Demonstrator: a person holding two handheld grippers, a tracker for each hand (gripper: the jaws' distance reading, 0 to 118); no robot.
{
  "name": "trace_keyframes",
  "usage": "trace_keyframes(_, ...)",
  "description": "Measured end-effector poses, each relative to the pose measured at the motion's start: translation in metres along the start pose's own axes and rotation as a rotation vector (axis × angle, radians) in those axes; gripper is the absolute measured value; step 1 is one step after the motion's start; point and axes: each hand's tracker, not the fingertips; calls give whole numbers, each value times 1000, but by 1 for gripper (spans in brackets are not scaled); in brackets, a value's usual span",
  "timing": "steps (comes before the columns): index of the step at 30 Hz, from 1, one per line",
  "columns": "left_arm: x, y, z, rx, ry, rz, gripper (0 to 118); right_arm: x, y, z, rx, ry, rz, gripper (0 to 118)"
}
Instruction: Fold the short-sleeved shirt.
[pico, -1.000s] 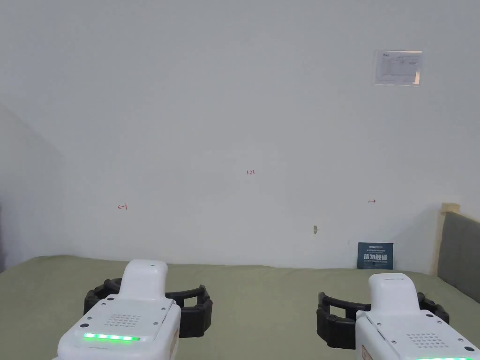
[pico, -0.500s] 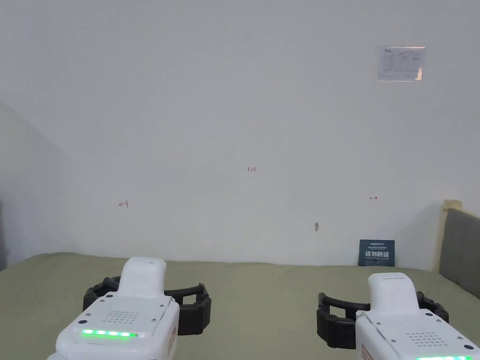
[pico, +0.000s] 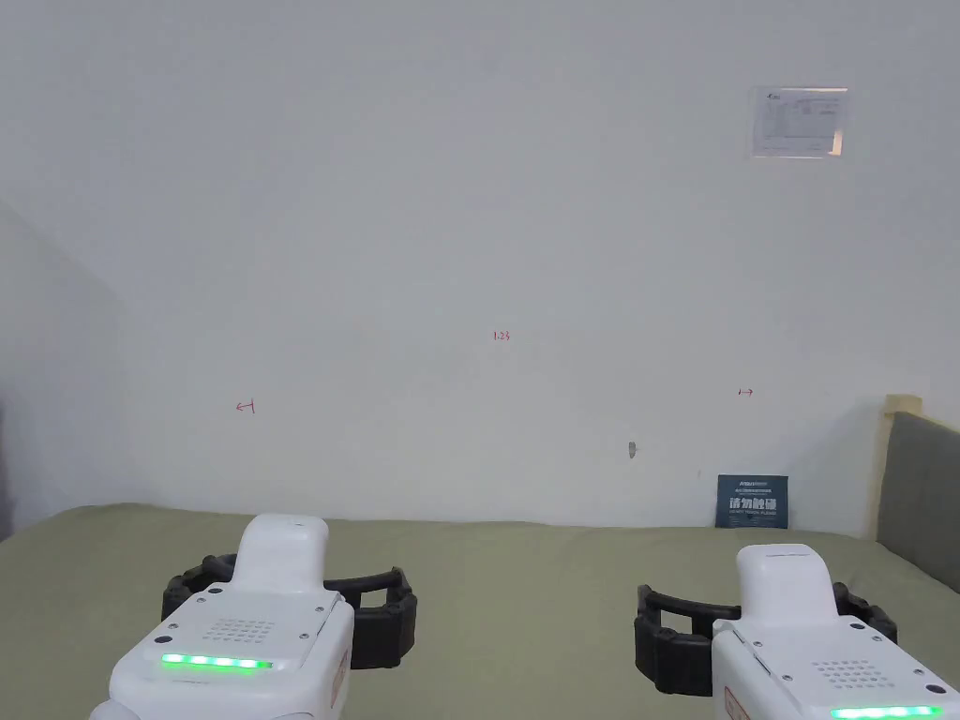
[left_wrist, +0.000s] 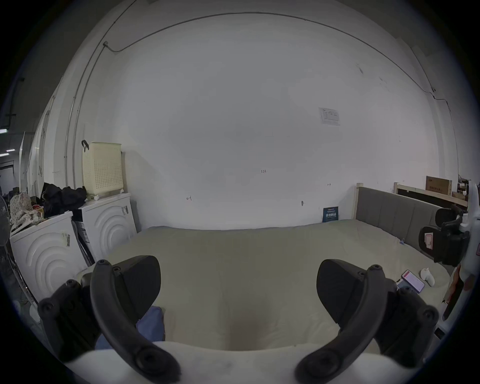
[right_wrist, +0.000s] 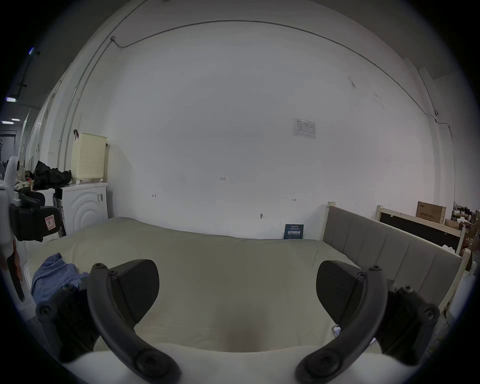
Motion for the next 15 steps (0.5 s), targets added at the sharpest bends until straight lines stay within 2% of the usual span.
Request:
trace_keyframes(2, -1, -1, -1, -6, -2, 6, 118, -1, 0, 0, -4, -2, 2, 111)
trace_keyframes(3, -1, -2, -1, -10, 2, 6, 118, -1, -1, -1, -10, -1, 1, 100)
trace_keyframes(5, -1, -3, -2, -15, 4, 3, 118, -1, -2, 0, -15, 3, -3, 32)
trace_keyframes(6, -1, -4, -3, -19, 3, -2, 110, -1, -4, -1, -17, -5, -4, 4)
trace_keyframes(7, -1, -5, -4, -35, -6, -13, 63, -1, -6, -3, -17, -25, -8, 2)
trace_keyframes(8, -1, -7, -3, -28, -12, -15, 63, 1, -8, -4, -16, -33, -16, 2)
trace_keyframes(9, 0, -8, -2, -23, -12, -26, 42, 3, -10, -5, -12, -40, -25, 1)
trace_keyframes(10, 6, -11, -7, -28, -3, -27, 1, 6, -10, -5, -26, -34, -34, 0)
trace_keyframes(12, 7, -16, -8, -38, -19, -10, 0, 9, -11, -3, -32, -36, -51, 0)
trace_keyframes(15, 6, -16, -9, -38, -19, 3, 0, 12, -13, -2, -35, -43, -31, 0)
